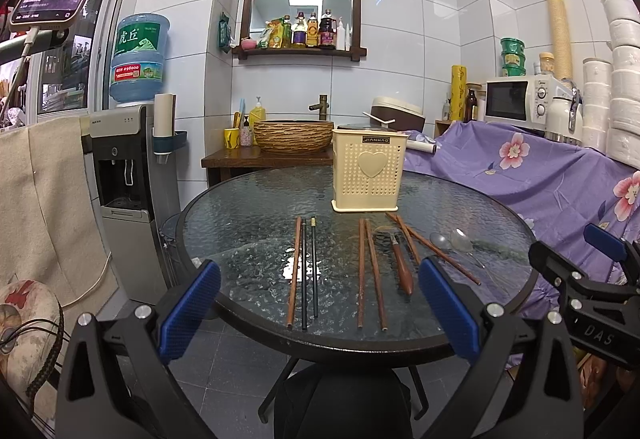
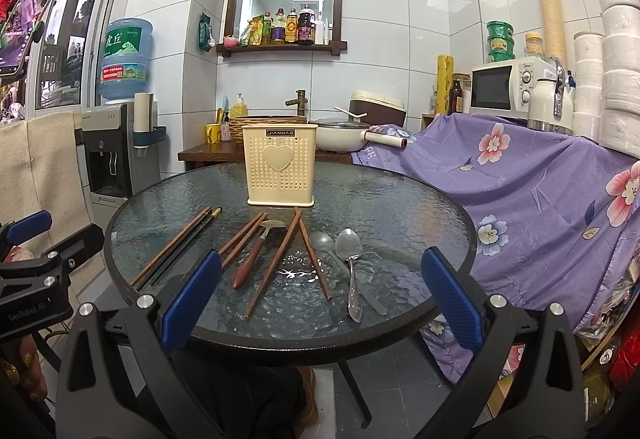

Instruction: Organize utensils

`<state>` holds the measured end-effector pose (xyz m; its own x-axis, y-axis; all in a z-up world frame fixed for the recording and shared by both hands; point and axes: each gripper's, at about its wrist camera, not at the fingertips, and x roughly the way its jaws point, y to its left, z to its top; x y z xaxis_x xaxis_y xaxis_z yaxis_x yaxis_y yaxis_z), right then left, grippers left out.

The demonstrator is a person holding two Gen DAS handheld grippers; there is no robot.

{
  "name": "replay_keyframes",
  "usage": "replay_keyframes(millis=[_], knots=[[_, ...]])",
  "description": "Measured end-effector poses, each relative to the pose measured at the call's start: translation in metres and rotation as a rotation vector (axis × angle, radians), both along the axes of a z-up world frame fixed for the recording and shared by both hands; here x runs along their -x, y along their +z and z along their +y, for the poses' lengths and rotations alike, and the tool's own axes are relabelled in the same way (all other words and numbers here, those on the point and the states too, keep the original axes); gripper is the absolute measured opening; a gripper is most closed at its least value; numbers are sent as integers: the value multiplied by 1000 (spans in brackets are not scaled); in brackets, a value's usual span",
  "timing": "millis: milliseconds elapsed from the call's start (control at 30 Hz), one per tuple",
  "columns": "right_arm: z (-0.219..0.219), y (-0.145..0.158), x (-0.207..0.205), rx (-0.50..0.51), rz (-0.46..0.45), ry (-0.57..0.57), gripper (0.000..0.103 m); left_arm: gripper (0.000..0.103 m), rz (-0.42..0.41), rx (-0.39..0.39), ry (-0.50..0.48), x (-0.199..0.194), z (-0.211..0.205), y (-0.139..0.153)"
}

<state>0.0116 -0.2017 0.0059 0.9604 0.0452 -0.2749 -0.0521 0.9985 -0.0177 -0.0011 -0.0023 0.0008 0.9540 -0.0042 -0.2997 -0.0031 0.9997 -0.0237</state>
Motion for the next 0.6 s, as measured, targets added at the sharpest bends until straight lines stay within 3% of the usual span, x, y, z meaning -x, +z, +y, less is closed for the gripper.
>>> replay_keyframes(millis=[600], knots=[[0,0,0,1,-2,0,99,98,0,2,3,0,0,2]])
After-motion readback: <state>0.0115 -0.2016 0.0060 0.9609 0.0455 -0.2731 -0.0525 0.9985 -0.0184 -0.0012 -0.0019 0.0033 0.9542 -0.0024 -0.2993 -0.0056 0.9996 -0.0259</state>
